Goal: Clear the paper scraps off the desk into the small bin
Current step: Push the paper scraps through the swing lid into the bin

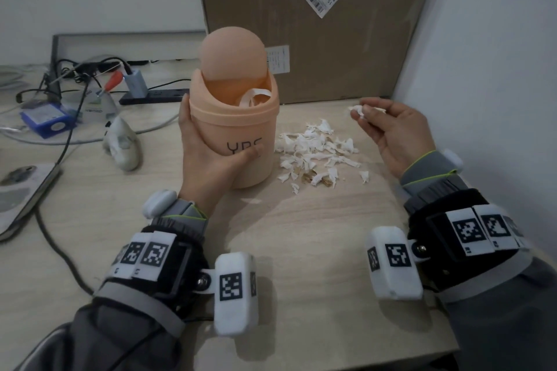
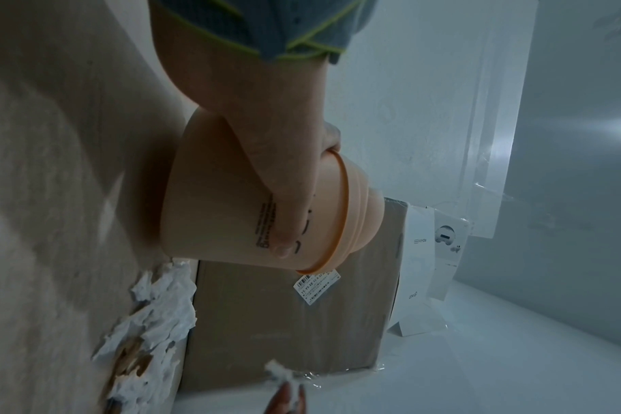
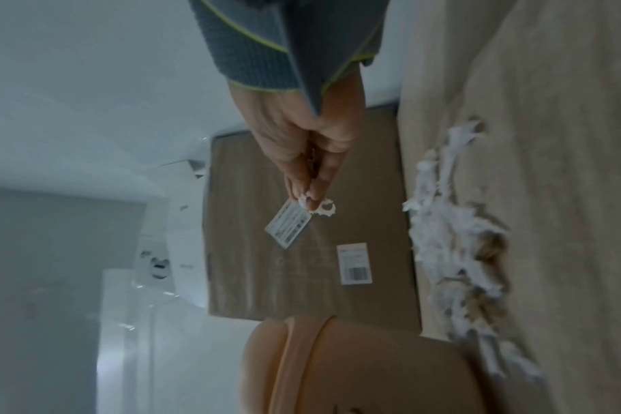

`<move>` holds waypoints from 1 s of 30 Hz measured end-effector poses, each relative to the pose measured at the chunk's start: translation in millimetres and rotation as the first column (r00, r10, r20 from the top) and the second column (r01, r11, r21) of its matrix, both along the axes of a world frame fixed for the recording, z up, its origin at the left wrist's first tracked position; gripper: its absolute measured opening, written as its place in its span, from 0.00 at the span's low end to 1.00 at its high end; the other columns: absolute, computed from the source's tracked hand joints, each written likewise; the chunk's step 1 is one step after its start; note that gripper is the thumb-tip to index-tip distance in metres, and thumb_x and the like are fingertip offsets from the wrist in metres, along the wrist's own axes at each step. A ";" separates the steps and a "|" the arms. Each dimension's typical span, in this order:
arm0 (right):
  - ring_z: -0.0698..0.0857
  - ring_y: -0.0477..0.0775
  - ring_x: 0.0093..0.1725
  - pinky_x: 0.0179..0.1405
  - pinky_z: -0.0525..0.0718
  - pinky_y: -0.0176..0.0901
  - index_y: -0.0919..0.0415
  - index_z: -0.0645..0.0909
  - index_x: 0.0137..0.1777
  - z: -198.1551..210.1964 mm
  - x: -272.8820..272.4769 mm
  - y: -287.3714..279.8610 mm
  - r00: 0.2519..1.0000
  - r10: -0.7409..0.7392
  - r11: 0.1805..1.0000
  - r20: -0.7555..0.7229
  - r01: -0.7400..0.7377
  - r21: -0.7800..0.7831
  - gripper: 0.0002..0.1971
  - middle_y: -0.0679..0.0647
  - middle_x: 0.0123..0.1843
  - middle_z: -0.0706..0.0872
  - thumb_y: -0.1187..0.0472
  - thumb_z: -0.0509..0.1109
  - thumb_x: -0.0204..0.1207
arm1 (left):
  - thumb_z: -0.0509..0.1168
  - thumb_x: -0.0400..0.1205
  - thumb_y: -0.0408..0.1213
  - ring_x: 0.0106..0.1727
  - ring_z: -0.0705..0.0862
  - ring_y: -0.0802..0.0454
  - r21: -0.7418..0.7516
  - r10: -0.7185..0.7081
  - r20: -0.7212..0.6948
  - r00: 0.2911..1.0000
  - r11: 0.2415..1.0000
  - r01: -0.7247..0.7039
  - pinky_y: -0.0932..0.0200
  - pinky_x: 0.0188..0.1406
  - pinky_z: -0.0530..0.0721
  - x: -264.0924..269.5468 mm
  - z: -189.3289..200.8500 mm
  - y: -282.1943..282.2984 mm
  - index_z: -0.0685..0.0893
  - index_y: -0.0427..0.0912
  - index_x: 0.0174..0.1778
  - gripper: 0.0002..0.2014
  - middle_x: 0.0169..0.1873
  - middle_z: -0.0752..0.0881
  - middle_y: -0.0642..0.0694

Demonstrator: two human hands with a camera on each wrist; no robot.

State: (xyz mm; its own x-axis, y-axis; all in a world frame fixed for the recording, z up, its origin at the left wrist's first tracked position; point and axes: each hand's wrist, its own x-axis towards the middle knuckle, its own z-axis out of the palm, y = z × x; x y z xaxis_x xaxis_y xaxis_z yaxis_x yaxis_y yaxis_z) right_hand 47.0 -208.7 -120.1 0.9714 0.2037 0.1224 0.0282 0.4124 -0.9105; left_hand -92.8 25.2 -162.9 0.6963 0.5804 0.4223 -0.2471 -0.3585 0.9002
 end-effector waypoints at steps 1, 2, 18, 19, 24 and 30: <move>0.91 0.49 0.43 0.41 0.86 0.29 0.65 0.85 0.46 7.8 -2.8 4.0 1.000 0.023 0.999 0.021 -0.024 0.027 0.07 0.54 0.37 0.90 0.74 0.67 0.75 | 0.84 0.57 0.50 0.79 0.71 0.58 0.001 0.000 0.005 1.000 1.000 0.000 0.43 0.79 0.75 -0.7 0.1 1.3 0.48 0.57 0.86 0.66 0.81 0.67 0.54; 0.91 0.49 0.42 0.42 0.86 0.29 0.65 0.85 0.46 16.4 -5.4 7.1 0.998 0.047 0.998 0.046 -0.049 0.046 0.07 0.54 0.37 0.90 0.74 0.67 0.75 | 0.84 0.58 0.49 0.79 0.71 0.58 0.005 -0.002 0.012 1.000 1.000 0.002 0.44 0.79 0.75 -0.7 0.3 1.5 0.48 0.58 0.86 0.65 0.81 0.67 0.54; 0.89 0.54 0.38 0.38 0.86 0.40 0.62 0.85 0.39 61.8 -58.9 100.8 0.804 0.124 0.970 0.582 0.025 -0.241 0.05 0.65 0.41 0.89 0.67 0.78 0.65 | 0.83 0.58 0.49 0.80 0.71 0.55 0.037 -0.017 -0.017 1.000 0.999 0.017 0.43 0.79 0.74 3.9 -1.7 -2.1 0.48 0.55 0.87 0.66 0.81 0.68 0.51; 0.89 0.54 0.38 0.39 0.86 0.40 0.60 0.86 0.38 59.1 -57.8 103.9 0.786 0.114 0.961 0.608 0.068 -0.268 0.05 0.64 0.42 0.88 0.66 0.79 0.64 | 0.83 0.58 0.49 0.81 0.71 0.55 0.036 -0.020 -0.016 1.000 0.999 0.021 0.42 0.80 0.74 3.8 -1.8 -2.0 0.48 0.55 0.87 0.66 0.82 0.67 0.51; 0.83 0.38 0.36 0.39 0.80 0.30 0.56 0.88 0.37 46.9 -51.8 109.5 0.707 0.135 0.878 0.694 0.239 -0.414 0.06 0.40 0.33 0.83 0.61 0.80 0.61 | 0.83 0.58 0.50 0.80 0.72 0.56 0.050 -0.036 -0.023 0.999 0.998 0.037 0.44 0.79 0.74 4.2 -2.0 -3.3 0.48 0.52 0.88 0.66 0.82 0.67 0.50; 0.84 0.46 0.36 0.38 0.82 0.45 0.51 0.89 0.36 44.8 -51.0 106.5 0.617 0.282 0.681 0.734 0.411 -0.607 0.08 0.46 0.33 0.89 0.48 0.75 0.68 | 0.84 0.59 0.48 0.80 0.72 0.54 0.060 -0.030 -0.025 0.999 0.998 0.032 0.43 0.78 0.75 5.4 -4.3 -1.7 0.49 0.55 0.87 0.65 0.81 0.68 0.50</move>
State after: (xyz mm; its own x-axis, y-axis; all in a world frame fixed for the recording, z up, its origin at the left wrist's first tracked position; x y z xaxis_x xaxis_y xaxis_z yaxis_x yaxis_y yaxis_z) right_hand -4.0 -102.2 -75.3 0.6009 0.4957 0.6271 0.7980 -0.3268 -0.5063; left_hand -87.4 23.5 -167.2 0.7238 0.5323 0.4390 -0.2378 -0.4048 0.8830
